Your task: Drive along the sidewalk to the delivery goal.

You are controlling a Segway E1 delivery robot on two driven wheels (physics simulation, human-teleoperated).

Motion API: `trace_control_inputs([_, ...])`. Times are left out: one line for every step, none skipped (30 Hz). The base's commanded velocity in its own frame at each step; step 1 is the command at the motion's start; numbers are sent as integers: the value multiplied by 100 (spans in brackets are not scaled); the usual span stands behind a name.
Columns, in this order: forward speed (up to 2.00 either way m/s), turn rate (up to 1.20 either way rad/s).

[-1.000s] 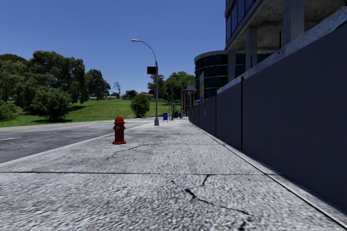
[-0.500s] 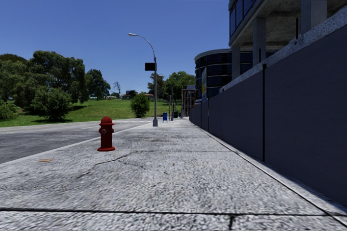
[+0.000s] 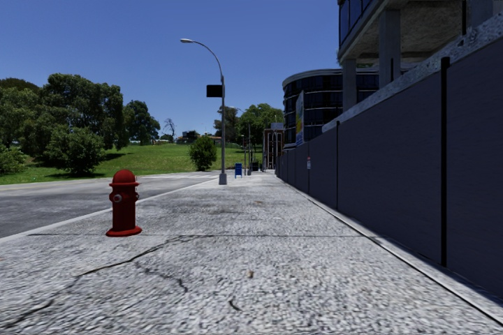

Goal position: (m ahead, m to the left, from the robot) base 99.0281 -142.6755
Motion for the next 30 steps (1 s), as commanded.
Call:
trace_control_inputs([200, 0])
trace_control_inputs([200, 0])
trace_control_inputs([200, 0])
trace_control_inputs([200, 0])
trace_control_inputs([200, 0])
trace_control_inputs([200, 0])
trace_control_inputs([200, 0])
trace_control_inputs([200, 0])
trace_control_inputs([200, 0])
trace_control_inputs([200, 0])
trace_control_inputs([200, 0])
trace_control_inputs([200, 0])
trace_control_inputs([200, 0])
trace_control_inputs([200, 0])
trace_control_inputs([200, 0])
trace_control_inputs([200, 0])
trace_control_inputs([200, 0])
trace_control_inputs([200, 0])
trace_control_inputs([200, 0])
trace_control_inputs([200, 0])
trace_control_inputs([200, 0])
trace_control_inputs([200, 0])
trace_control_inputs([200, 0])
trace_control_inputs([200, 0])
trace_control_inputs([200, 0])
trace_control_inputs([200, 0])
trace_control_inputs([200, 0])
trace_control_inputs([200, 0])
trace_control_inputs([200, 0])
trace_control_inputs([200, 0])
